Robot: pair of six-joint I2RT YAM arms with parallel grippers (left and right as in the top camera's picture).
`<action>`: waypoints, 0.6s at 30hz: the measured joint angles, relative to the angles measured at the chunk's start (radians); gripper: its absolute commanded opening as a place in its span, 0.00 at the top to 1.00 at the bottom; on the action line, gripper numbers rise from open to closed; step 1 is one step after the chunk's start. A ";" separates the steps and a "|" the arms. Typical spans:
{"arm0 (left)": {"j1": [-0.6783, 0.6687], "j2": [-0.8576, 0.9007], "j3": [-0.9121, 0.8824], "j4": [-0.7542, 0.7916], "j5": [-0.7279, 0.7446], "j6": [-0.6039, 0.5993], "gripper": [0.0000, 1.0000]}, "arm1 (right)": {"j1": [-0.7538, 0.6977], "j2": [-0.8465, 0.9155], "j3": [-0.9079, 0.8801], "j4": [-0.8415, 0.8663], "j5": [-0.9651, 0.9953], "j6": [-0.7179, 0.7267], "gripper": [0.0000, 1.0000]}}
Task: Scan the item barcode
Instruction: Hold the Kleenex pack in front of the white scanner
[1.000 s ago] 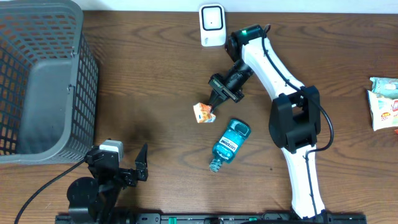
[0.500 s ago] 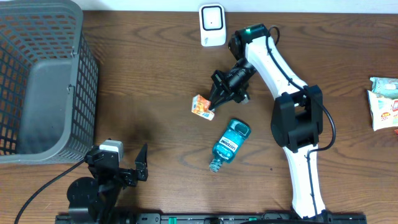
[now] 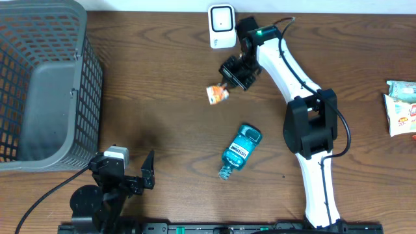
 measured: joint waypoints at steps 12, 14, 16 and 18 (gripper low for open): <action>0.000 0.000 0.000 0.000 0.000 0.000 0.03 | 0.008 0.000 -0.001 0.609 0.078 0.034 0.99; 0.000 0.000 0.000 0.000 0.000 0.000 0.03 | 0.008 0.000 -0.002 0.638 0.140 0.108 0.99; 0.000 0.000 0.000 0.000 0.000 0.000 0.03 | 0.008 0.002 -0.002 0.713 0.217 0.163 0.99; 0.000 0.000 0.000 0.000 0.000 0.000 0.03 | 0.006 0.002 -0.003 0.824 0.282 0.193 0.99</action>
